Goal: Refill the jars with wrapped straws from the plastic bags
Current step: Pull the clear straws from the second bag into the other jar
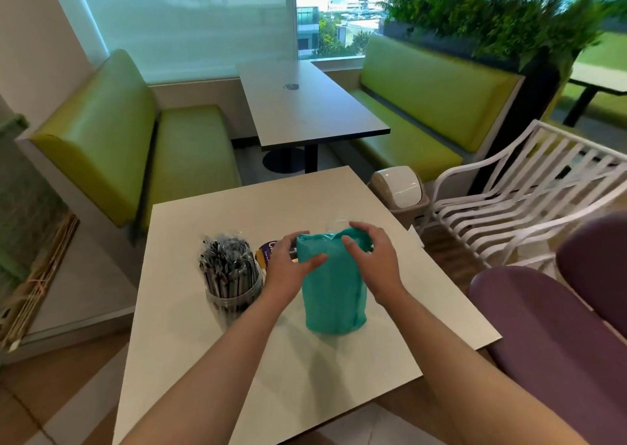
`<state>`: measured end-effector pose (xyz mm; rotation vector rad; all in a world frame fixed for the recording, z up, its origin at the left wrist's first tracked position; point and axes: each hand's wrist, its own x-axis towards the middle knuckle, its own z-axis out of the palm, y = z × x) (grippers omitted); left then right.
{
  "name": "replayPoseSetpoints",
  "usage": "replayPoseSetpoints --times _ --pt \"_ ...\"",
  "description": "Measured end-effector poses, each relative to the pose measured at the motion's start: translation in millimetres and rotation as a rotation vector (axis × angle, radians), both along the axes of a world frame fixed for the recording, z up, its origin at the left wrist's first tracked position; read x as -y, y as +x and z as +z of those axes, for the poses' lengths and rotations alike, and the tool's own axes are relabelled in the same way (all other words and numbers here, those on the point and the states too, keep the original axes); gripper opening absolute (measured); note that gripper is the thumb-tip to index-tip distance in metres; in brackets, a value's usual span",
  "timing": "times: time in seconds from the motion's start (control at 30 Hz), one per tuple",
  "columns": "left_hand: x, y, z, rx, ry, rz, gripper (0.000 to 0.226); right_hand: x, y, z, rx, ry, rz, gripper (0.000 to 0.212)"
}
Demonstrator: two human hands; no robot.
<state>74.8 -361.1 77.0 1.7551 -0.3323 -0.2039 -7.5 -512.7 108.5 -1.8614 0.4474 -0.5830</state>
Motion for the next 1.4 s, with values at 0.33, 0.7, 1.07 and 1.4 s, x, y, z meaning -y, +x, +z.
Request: replayPoseSetpoints --times 0.33,0.7,1.07,1.4 --pt "3 -9 3 0.033 -0.054 0.039 0.041 -32 7 2 -0.020 -0.562 -0.012 0.033" --pt "12 -16 4 0.037 -0.075 0.014 0.036 -28 6 7 -0.037 -0.379 -0.071 0.010" --pt "7 -14 -1 0.055 -0.017 -0.018 0.047 -14 -3 27 0.106 0.187 -0.129 0.009" --pt "12 -16 13 0.243 0.126 -0.022 0.031 -7 -2 27 0.093 0.252 -0.091 0.012"
